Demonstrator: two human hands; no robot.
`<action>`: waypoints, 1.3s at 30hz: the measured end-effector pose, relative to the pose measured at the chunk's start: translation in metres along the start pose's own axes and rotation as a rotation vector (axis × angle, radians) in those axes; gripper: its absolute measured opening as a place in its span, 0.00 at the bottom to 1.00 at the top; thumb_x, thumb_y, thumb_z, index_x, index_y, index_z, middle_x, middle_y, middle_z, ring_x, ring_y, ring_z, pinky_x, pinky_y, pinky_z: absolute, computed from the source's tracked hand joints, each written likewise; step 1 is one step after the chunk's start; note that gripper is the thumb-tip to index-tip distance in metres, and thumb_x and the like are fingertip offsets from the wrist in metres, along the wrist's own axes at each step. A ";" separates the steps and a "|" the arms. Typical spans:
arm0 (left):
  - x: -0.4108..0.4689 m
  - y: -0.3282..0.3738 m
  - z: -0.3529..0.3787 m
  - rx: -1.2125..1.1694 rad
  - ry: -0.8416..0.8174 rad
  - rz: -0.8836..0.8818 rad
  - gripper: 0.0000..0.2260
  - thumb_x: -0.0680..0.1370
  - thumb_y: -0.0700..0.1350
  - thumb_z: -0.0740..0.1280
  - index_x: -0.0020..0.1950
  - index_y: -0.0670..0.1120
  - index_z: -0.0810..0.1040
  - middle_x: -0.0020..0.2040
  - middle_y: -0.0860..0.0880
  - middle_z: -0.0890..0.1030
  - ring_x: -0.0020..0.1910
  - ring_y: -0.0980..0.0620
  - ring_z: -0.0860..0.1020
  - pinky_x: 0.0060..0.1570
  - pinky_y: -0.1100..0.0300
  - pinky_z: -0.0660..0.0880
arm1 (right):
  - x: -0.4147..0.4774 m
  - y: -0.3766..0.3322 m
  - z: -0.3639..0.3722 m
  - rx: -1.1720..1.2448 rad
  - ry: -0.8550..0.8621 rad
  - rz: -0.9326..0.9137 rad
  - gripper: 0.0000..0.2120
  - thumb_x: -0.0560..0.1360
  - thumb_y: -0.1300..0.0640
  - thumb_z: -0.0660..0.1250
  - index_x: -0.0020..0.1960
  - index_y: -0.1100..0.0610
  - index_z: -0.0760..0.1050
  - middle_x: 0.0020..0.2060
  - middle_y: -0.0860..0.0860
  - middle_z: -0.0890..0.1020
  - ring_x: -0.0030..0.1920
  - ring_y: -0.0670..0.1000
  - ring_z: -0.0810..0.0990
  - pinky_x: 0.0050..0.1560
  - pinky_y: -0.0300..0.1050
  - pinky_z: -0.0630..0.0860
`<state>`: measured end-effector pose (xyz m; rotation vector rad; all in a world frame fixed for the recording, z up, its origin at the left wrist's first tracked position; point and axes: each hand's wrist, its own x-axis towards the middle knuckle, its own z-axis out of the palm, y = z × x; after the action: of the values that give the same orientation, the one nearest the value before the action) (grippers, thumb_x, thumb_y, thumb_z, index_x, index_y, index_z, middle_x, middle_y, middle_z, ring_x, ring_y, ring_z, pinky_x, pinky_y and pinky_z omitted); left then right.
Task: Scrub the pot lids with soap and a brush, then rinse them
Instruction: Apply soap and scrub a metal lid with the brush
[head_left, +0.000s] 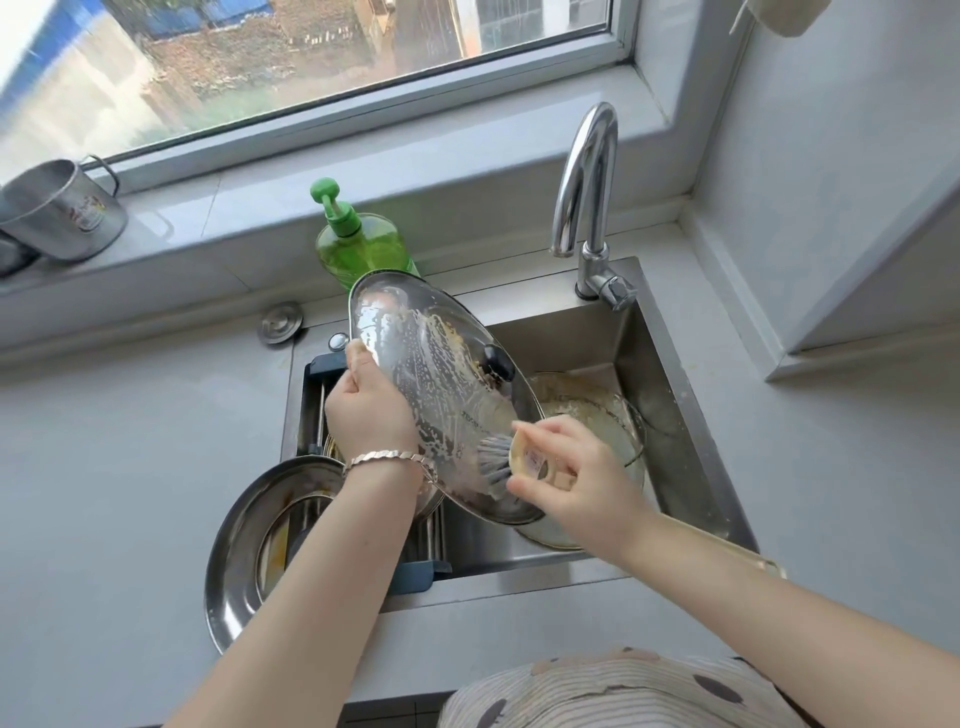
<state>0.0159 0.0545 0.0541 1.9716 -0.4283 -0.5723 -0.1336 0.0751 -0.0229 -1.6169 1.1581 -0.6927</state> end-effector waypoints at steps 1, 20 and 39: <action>-0.004 -0.002 0.001 -0.003 -0.006 -0.001 0.22 0.81 0.54 0.54 0.29 0.47 0.62 0.26 0.50 0.63 0.26 0.52 0.61 0.27 0.59 0.59 | 0.008 0.002 -0.004 -0.012 0.034 0.045 0.22 0.72 0.53 0.71 0.65 0.52 0.73 0.49 0.37 0.73 0.40 0.40 0.74 0.49 0.41 0.75; -0.013 -0.005 -0.004 -0.029 0.014 -0.348 0.19 0.81 0.56 0.54 0.36 0.46 0.67 0.33 0.50 0.67 0.29 0.56 0.63 0.22 0.69 0.64 | -0.007 -0.021 -0.002 -0.382 -0.090 -0.431 0.23 0.68 0.44 0.65 0.60 0.51 0.77 0.51 0.43 0.78 0.29 0.39 0.69 0.28 0.31 0.69; -0.014 -0.010 -0.002 -0.183 0.106 -0.430 0.23 0.80 0.57 0.56 0.65 0.42 0.71 0.42 0.52 0.74 0.36 0.53 0.71 0.33 0.64 0.66 | -0.010 0.033 -0.038 -0.395 -0.094 -0.134 0.24 0.72 0.45 0.66 0.67 0.47 0.71 0.53 0.32 0.68 0.39 0.39 0.73 0.40 0.33 0.69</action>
<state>0.0056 0.0674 0.0491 1.9120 0.1182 -0.7417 -0.1812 0.0678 -0.0401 -2.0502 1.1765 -0.4845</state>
